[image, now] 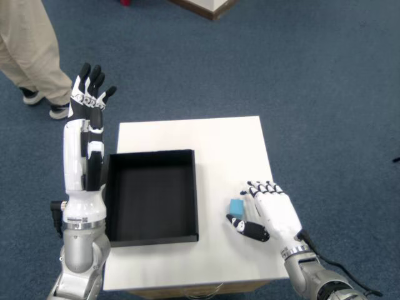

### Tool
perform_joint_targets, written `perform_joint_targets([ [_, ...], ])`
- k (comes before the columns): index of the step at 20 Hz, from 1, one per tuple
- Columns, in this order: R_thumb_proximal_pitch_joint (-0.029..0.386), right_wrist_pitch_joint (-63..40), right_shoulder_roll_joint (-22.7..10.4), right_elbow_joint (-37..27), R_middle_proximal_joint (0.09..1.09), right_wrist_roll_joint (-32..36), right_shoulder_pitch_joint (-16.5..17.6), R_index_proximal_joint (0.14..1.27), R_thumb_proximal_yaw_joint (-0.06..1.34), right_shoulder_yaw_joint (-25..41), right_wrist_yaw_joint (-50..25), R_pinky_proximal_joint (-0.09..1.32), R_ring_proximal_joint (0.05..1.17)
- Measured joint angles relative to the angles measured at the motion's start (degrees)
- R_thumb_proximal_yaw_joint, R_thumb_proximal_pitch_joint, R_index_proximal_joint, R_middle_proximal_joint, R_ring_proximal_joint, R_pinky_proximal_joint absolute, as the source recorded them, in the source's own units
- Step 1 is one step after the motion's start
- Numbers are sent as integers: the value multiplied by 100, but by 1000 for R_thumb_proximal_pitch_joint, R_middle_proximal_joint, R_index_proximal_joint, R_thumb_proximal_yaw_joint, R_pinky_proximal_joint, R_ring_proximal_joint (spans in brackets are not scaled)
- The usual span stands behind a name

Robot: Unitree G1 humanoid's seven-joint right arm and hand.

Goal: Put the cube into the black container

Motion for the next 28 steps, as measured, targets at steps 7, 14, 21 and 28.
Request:
perform_joint_targets([
  [7, 41, 0, -1, 2, 250, 0, 0, 569, 543, -12, 18, 206, 258],
  [14, 54, 4, -6, 2, 250, -1, 0, 601, 549, -24, 58, 212, 258],
  [21, 65, 5, -28, 2, 254, -5, 0, 619, 560, -25, 58, 229, 266],
  [28, 72, 6, -55, 2, 259, -38, 0, 630, 567, -25, 57, 251, 278],
])
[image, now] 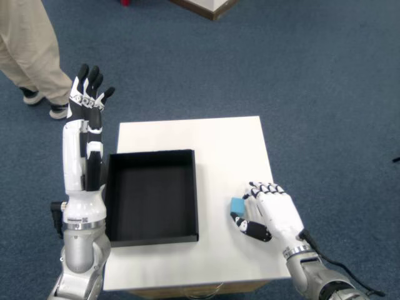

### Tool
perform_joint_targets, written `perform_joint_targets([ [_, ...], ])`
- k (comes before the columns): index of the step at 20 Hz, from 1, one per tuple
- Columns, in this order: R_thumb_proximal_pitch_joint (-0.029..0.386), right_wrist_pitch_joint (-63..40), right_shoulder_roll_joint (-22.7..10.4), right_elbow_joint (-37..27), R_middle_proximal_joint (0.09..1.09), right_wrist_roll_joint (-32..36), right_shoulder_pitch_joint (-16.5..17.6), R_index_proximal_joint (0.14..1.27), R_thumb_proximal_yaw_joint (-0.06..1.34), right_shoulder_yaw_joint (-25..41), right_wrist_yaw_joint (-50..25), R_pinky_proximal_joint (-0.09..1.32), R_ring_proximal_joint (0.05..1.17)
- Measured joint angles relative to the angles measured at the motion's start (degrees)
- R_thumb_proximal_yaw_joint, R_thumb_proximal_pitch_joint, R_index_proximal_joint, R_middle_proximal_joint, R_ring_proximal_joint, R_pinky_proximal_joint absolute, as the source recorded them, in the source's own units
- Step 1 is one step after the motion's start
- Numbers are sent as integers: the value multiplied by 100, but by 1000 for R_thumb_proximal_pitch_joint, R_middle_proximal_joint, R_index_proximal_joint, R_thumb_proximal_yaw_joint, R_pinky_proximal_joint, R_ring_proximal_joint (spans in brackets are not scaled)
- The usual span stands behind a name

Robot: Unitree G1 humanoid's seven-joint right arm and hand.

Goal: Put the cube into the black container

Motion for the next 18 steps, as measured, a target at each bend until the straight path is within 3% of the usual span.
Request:
perform_joint_targets([
  [18, 90, -1, -7, 0, 255, -97, 1, 645, 638, 0, -18, 261, 283],
])
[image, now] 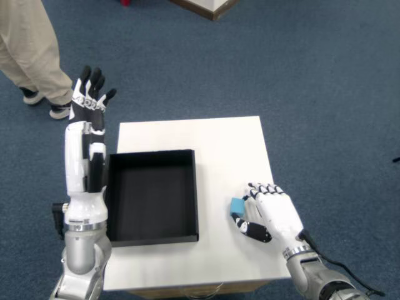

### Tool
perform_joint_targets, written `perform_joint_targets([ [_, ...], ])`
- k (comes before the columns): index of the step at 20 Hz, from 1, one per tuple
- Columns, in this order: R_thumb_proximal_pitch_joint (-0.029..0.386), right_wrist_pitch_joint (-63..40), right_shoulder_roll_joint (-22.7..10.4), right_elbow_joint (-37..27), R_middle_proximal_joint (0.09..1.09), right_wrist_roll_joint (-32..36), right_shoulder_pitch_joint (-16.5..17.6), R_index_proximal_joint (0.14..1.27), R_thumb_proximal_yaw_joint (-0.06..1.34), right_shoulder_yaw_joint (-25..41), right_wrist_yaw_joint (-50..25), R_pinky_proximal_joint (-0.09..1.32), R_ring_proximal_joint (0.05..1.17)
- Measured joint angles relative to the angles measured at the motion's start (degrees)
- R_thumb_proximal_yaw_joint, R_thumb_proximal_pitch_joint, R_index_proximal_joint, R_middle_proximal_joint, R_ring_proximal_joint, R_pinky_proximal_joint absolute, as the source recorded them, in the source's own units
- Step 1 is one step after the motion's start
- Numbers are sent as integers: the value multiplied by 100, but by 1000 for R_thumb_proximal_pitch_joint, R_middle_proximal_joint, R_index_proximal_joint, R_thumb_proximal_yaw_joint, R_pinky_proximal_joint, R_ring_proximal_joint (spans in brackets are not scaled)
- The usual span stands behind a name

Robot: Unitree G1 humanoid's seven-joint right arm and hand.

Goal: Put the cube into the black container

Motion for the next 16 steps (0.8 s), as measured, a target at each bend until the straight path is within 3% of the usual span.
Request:
perform_joint_targets([
  [16, 97, -104, 0, -1, 258, -113, 0, 682, 657, 1, -189, 252, 278],
])
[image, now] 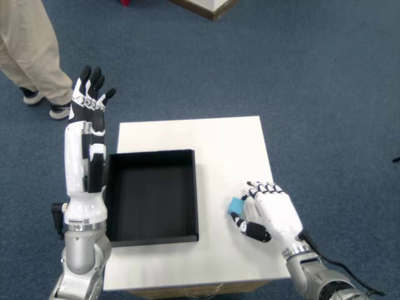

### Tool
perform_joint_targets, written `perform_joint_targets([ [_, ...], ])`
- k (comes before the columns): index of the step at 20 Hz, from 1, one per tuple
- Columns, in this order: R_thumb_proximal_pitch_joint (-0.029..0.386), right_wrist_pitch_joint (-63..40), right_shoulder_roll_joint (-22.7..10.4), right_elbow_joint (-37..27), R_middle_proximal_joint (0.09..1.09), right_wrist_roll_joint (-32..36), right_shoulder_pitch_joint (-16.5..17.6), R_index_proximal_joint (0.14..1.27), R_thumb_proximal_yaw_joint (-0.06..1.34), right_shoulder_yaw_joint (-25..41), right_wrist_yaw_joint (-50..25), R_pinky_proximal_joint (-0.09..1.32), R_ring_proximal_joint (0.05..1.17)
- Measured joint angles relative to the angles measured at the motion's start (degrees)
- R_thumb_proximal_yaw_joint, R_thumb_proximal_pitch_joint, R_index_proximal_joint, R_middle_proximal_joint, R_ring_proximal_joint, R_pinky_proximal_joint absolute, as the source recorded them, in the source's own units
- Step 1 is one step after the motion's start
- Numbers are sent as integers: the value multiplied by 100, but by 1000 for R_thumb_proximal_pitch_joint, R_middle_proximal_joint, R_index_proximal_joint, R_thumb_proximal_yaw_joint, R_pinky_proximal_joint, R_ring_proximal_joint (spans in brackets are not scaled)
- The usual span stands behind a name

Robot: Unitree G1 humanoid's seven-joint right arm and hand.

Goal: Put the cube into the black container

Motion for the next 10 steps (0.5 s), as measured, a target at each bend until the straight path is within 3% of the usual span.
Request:
perform_joint_targets([
  [10, 104, -21, 9, 0, 260, 0, 10, 725, 716, -8, -65, 251, 277],
])
